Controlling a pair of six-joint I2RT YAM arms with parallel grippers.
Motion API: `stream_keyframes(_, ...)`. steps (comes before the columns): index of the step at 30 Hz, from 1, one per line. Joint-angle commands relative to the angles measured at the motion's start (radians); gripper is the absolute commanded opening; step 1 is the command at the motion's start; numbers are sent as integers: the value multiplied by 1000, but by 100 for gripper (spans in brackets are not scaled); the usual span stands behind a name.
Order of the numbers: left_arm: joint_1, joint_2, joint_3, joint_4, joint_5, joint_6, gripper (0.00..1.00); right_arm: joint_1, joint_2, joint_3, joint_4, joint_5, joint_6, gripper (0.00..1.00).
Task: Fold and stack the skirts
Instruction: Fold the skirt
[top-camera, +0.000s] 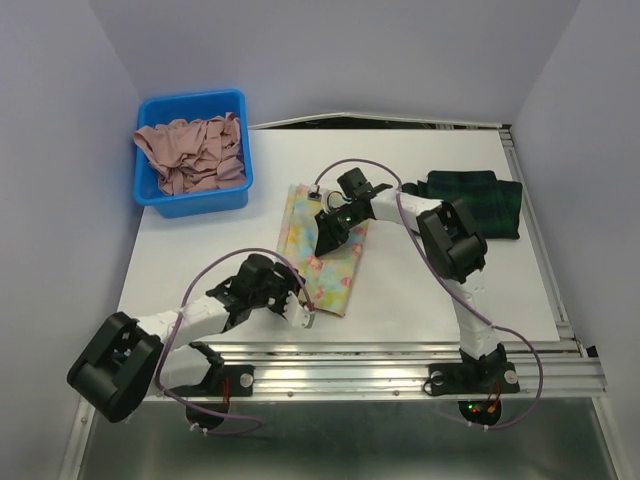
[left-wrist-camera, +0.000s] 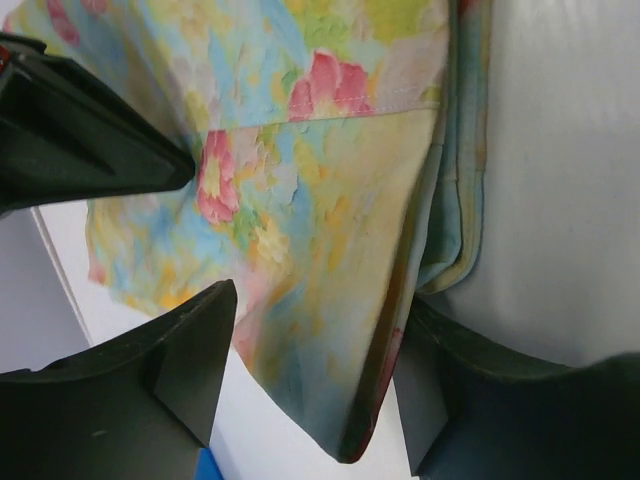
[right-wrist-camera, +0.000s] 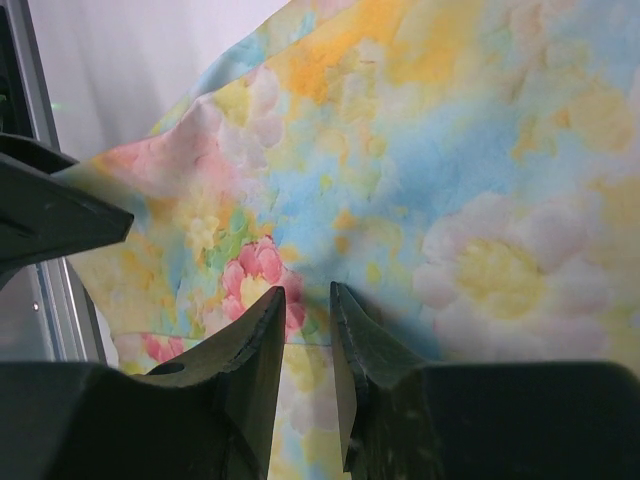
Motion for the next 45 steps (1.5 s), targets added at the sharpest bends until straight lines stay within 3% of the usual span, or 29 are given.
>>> stream_keyframes(1,-41,9,52,9,66,-133,67,-7,71,-10,-56,129,-55,32)
stream_keyframes(4,-42,-3,78,-23,76,-156,54,-7,65,-19,-56,127,-73,32)
stream_keyframes(5,-42,-16,86,-67,77,-165,43,-7,63,-22,-54,126,-77,32)
stream_keyframes(8,-41,-48,115,-151,108,-193,24,-7,59,-38,-48,104,-72,32)
stream_keyframes(13,-42,-75,172,-228,151,-277,0,-7,40,-51,-23,71,-32,32)
stream_keyframes(20,-41,-26,254,-415,208,-356,0,-42,-50,22,-4,-4,86,47)
stream_keyframes(25,-33,-5,296,-454,255,-409,0,-96,-96,-24,159,-126,346,53)
stream_keyframes(28,-28,-2,305,-458,274,-426,0,-96,-121,-163,379,-218,568,53)
stream_keyframes(30,-27,-8,302,-449,280,-431,0,-96,-116,-273,689,-256,681,52)
stream_keyframes(34,-16,-3,310,-446,284,-457,0,-107,-15,-373,906,-267,852,49)
stream_keyframes(35,-13,1,317,-463,290,-458,0,-107,9,-402,1090,-268,1003,48)
stream_keyframes(38,16,15,354,-495,318,-492,0,-107,100,-513,1431,-265,1254,47)
stream_keyframes(40,54,24,399,-509,353,-516,0,-107,147,-550,1532,-272,1263,47)
stream_keyframes(45,172,118,524,-569,445,-631,0,-107,128,-597,1370,-270,1109,45)
